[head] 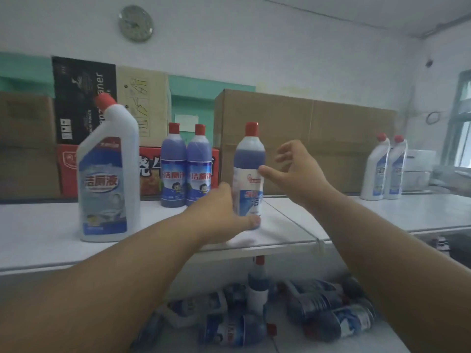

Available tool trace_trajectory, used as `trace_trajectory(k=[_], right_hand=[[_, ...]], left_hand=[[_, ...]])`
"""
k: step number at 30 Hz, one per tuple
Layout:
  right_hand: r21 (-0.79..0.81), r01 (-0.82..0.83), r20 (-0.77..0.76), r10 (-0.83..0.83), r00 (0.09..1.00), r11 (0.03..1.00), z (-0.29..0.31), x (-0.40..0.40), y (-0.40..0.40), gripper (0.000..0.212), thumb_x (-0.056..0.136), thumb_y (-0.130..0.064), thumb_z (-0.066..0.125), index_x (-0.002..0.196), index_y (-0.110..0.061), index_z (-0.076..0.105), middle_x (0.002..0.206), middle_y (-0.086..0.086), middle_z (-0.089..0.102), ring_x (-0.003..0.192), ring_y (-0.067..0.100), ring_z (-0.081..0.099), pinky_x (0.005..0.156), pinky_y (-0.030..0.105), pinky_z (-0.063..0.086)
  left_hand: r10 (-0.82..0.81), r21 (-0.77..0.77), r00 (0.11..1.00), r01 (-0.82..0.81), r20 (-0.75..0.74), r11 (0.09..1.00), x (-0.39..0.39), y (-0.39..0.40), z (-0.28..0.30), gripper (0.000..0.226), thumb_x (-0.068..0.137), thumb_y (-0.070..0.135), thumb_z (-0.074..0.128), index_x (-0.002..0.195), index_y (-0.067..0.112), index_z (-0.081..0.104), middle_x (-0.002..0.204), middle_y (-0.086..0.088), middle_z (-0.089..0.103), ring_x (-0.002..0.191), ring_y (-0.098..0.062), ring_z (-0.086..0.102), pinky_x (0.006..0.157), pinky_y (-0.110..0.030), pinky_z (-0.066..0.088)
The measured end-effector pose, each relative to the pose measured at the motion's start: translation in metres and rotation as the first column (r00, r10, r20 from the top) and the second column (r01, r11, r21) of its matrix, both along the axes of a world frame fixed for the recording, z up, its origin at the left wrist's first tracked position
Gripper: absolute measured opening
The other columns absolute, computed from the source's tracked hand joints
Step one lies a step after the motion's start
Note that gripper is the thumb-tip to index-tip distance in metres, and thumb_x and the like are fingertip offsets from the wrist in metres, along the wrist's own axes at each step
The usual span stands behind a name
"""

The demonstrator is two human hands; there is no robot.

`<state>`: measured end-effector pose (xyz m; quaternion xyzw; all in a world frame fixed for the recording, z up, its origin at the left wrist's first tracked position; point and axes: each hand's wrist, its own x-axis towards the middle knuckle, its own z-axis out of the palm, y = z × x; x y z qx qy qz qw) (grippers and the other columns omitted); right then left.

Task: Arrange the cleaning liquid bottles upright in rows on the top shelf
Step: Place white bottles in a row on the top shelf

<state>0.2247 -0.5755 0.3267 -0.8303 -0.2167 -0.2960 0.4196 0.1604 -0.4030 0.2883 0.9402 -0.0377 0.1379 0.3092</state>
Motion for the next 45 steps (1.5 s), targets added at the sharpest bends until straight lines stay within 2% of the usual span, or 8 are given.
trace_trajectory(k=[4, 8, 15, 22, 26, 33, 40, 45], right_hand=[[0.164, -0.356, -0.234, 0.387, 0.892, 0.920, -0.002, 0.026, 0.002, 0.066, 0.085, -0.023, 0.078, 0.141, -0.016, 0.043, 0.125, -0.001, 0.062, 0.110, 0.018, 0.064, 0.090, 0.041, 0.058], [0.245, -0.504, -0.305, 0.559, 0.771, 0.828, 0.004, 0.038, 0.008, 0.047, 0.086, -0.011, 0.076, 0.124, -0.017, 0.051, 0.115, 0.005, 0.068, 0.103, 0.024, 0.069, 0.086, 0.044, 0.060], [0.252, -0.540, -0.304, 0.595, 0.744, 0.803, 0.000, 0.032, 0.012, 0.040, 0.086, -0.024, 0.078, 0.116, -0.020, 0.052, 0.113, 0.005, 0.068, 0.100, 0.023, 0.070, 0.087, 0.048, 0.060], [0.111, -0.541, -0.056, 0.549, 0.834, 0.834, 0.029, -0.032, 0.026, 0.042, 0.080, -0.033, 0.082, 0.112, -0.020, 0.057, 0.102, -0.001, 0.071, 0.091, 0.015, 0.072, 0.079, 0.038, 0.062], [0.088, -0.576, -0.021, 0.579, 0.815, 0.813, 0.047, -0.078, 0.061, 0.049, 0.081, -0.038, 0.079, 0.119, -0.017, 0.058, 0.103, -0.001, 0.072, 0.088, 0.013, 0.073, 0.073, 0.029, 0.062], [0.150, -0.660, -0.024, 0.670, 0.742, 0.736, 0.035, -0.153, 0.169, 0.050, 0.079, -0.033, 0.080, 0.120, -0.014, 0.059, 0.104, 0.003, 0.073, 0.092, 0.017, 0.074, 0.080, 0.040, 0.062], [0.302, -0.655, -0.123, 0.709, 0.694, 0.693, 0.011, -0.192, 0.305, 0.046, 0.081, -0.029, 0.080, 0.118, -0.018, 0.056, 0.106, 0.004, 0.072, 0.094, 0.020, 0.073, 0.081, 0.046, 0.061], [0.296, -0.626, -0.224, 0.690, 0.688, 0.721, 0.013, -0.184, 0.377, 0.042, 0.084, -0.027, 0.077, 0.118, -0.020, 0.054, 0.109, 0.001, 0.069, 0.096, 0.019, 0.071, 0.082, 0.044, 0.061]], left_hand=[[0.132, -0.084, 0.991, -0.130, 0.025, 0.988, 0.019, -0.012, -0.011, 0.068, 0.079, 0.059, 0.073, 0.129, 0.029, 0.039, 0.129, 0.011, 0.055, 0.115, -0.016, 0.057, 0.096, -0.042, 0.052], [0.156, -0.185, 0.986, -0.143, 0.058, 0.972, 0.026, -0.021, -0.015, 0.053, 0.082, 0.046, 0.075, 0.118, 0.033, 0.040, 0.114, 0.016, 0.057, 0.104, -0.011, 0.058, 0.092, -0.035, 0.050], [0.151, -0.188, 0.983, -0.129, 0.108, 0.974, 0.014, -0.023, -0.013, 0.042, 0.084, 0.041, 0.076, 0.117, 0.034, 0.052, 0.109, 0.018, 0.064, 0.099, -0.005, 0.062, 0.090, -0.032, 0.053], [0.092, -0.167, 0.974, -0.057, 0.206, 0.984, -0.044, -0.002, 0.013, 0.050, 0.080, 0.045, 0.078, 0.121, 0.037, 0.051, 0.110, 0.021, 0.064, 0.102, -0.006, 0.063, 0.094, -0.037, 0.054], [0.099, -0.177, 0.962, -0.054, 0.256, 0.983, -0.088, 0.035, 0.021, 0.047, 0.082, 0.050, 0.074, 0.119, 0.038, 0.047, 0.111, 0.023, 0.063, 0.102, -0.006, 0.063, 0.097, -0.040, 0.053], [0.099, -0.108, 0.937, -0.066, 0.335, 0.992, -0.178, 0.145, 0.012, 0.039, 0.084, 0.048, 0.071, 0.111, 0.049, 0.043, 0.106, 0.028, 0.061, 0.093, 0.006, 0.062, 0.084, -0.026, 0.054], [0.157, 0.029, 0.962, -0.168, 0.226, 0.985, -0.234, 0.279, 0.003, 0.048, 0.086, 0.056, 0.066, 0.126, 0.040, 0.042, 0.115, 0.021, 0.061, 0.094, -0.003, 0.063, 0.086, -0.038, 0.057], [0.190, 0.098, 0.977, -0.200, 0.097, 0.975, -0.227, 0.348, 0.016, 0.042, 0.087, 0.054, 0.067, 0.118, 0.042, 0.041, 0.106, 0.024, 0.059, 0.093, -0.001, 0.061, 0.084, -0.028, 0.055]])
